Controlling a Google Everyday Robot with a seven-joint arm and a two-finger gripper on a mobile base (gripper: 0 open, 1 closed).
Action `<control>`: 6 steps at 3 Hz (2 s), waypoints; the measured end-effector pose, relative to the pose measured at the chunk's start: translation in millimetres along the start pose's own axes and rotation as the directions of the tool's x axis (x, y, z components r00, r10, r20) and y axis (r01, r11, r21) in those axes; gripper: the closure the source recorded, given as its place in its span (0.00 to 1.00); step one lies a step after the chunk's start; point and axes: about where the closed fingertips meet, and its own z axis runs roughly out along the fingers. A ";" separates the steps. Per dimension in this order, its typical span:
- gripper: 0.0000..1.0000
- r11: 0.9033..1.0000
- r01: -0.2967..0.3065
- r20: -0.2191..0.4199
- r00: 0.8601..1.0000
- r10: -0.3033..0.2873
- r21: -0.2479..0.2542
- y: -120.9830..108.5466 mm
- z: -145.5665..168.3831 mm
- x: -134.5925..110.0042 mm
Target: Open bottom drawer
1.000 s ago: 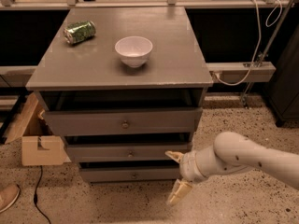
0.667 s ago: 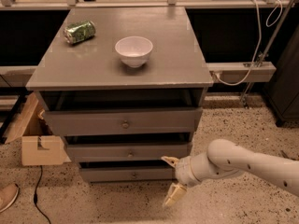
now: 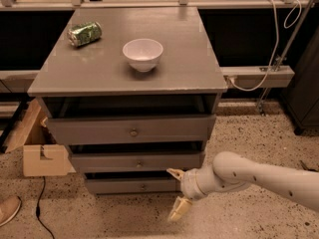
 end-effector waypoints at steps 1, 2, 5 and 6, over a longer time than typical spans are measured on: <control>0.00 0.999 0.031 0.000 1.000 -0.031 0.008 -17.2 47.8 20.9; 0.00 0.999 0.041 0.010 0.999 -0.041 0.020 -31.1 100.0 50.9; 0.00 0.998 0.044 -0.041 0.998 -0.042 0.041 -51.6 159.6 97.0; 0.00 0.995 0.077 -0.105 0.992 -0.070 0.060 -65.6 171.8 125.3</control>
Offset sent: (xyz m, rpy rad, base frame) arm 0.0566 0.0518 -0.1753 0.0181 -0.0653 0.0092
